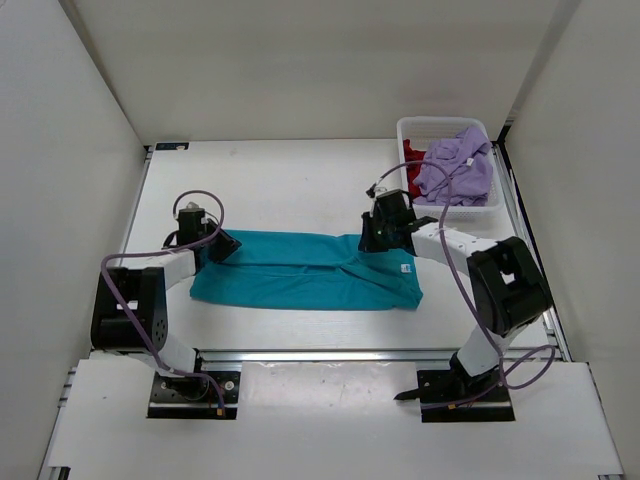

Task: Fold and stack the t-shirts
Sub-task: Fold the other side of the tshirt into a rectangle, then rotate the tshirt 90 degrees

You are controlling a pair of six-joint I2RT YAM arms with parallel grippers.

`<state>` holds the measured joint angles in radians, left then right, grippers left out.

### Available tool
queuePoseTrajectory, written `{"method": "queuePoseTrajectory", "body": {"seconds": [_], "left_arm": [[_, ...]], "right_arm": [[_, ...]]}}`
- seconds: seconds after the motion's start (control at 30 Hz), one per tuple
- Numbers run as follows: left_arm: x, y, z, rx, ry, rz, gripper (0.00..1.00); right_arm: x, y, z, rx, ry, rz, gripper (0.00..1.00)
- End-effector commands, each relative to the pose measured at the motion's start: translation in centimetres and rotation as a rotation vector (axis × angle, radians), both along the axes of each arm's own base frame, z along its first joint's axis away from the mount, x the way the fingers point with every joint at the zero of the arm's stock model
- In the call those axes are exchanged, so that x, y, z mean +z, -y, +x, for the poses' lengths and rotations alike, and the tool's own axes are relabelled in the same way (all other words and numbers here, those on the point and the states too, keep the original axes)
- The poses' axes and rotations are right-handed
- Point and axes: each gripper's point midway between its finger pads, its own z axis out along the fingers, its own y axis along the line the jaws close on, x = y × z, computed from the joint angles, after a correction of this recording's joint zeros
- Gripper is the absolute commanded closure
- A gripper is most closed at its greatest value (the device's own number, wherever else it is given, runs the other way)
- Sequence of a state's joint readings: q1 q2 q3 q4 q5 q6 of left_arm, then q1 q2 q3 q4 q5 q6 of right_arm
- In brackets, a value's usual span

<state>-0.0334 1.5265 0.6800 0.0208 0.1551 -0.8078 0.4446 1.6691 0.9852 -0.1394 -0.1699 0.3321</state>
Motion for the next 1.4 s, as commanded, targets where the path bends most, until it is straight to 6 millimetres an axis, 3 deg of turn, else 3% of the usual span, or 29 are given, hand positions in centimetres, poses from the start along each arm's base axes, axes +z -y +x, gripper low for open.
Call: {"method": "queuePoseTrajectory", "body": {"seconds": [0.0,0.23,0.47,0.6,0.7,0.73,0.83,0.9,1.0,1.2,1.27,1.37], "left_arm": [[1.5,0.7,0.7,-0.011,0.070,-0.057,0.70],[1.5,0.9,0.4,-0.018,0.081,-0.046,0.70],[3.3,1.6,0.4,-0.037,0.128,-0.046,0.69],[4.7,2.7,0.6,-0.063,0.170,-0.019,0.68],[4.6,4.0,0.7,-0.095,0.163,0.024,0.68],[4.9,4.8,0.9,-0.115,0.171,0.017,0.68],[3.8,5.9,1.3,-0.150,0.138,0.026,0.69],[2.9,6.0,1.3,-0.158,0.114,0.013,0.69],[1.5,5.4,0.8,-0.134,0.083,-0.014,0.69],[-0.8,2.3,-0.9,-0.021,0.021,-0.098,0.71],[-0.9,1.1,-1.7,0.039,0.063,-0.172,0.69],[-0.8,0.6,-1.7,0.033,0.047,-0.134,0.69]], "right_arm": [[0.0,-2.3,-1.0,0.097,0.001,0.020,0.98],[-0.5,-4.1,-6.8,0.183,-0.054,0.021,0.99],[0.3,-5.1,-11.8,0.220,-0.069,-0.011,0.99],[2.6,-5.4,-11.7,0.237,-0.028,0.012,0.94],[3.1,-3.0,-9.4,0.139,0.021,0.036,0.91],[2.9,-1.8,-8.5,0.093,0.012,0.054,0.92],[0.2,-0.2,-8.3,0.055,-0.045,0.016,0.97],[-1.6,-0.3,-9.7,0.077,-0.097,-0.014,1.00],[-3.6,-0.5,-11.7,0.090,-0.130,-0.062,1.00],[-4.2,0.3,-12.0,0.036,-0.123,-0.075,0.97],[-3.2,0.3,-11.6,0.032,-0.106,-0.054,0.91],[-1.1,1.2,-10.2,-0.004,-0.048,-0.022,0.82]]}}
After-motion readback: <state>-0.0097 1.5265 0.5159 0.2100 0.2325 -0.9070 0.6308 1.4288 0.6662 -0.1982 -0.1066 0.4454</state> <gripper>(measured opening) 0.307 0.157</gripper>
